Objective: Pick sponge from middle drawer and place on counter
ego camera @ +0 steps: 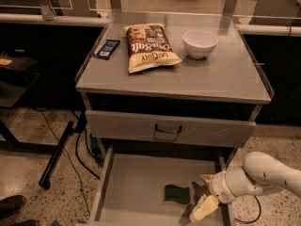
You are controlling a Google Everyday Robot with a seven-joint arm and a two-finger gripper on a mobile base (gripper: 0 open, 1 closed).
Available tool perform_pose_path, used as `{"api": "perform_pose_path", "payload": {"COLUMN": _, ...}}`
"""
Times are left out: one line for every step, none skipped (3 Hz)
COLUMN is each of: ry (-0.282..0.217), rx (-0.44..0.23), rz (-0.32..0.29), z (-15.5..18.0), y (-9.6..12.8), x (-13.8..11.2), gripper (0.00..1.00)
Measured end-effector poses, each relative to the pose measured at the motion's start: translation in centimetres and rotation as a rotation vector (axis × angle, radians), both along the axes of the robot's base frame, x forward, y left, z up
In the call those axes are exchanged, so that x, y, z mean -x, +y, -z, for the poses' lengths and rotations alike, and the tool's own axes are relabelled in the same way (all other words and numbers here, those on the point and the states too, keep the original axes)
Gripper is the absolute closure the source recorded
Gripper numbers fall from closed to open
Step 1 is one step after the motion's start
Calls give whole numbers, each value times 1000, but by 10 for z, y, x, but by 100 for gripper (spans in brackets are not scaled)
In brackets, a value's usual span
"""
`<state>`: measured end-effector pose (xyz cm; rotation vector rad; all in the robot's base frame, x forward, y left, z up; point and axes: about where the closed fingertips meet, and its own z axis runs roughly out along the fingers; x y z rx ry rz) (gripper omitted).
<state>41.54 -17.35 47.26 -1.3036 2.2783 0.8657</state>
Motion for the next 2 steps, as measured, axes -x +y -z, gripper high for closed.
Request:
{"api": "perform_pose_path", "payload": {"ry": 11, "rx": -24, "rz": 14, "z": 24, "y": 9, "x": -5, "gripper": 0}}
{"api": "perform_pose_path", "payload": {"ry": 6, "rx": -31, "rz": 31, "z": 41, "y": 12, "x": -16, "gripper": 0}}
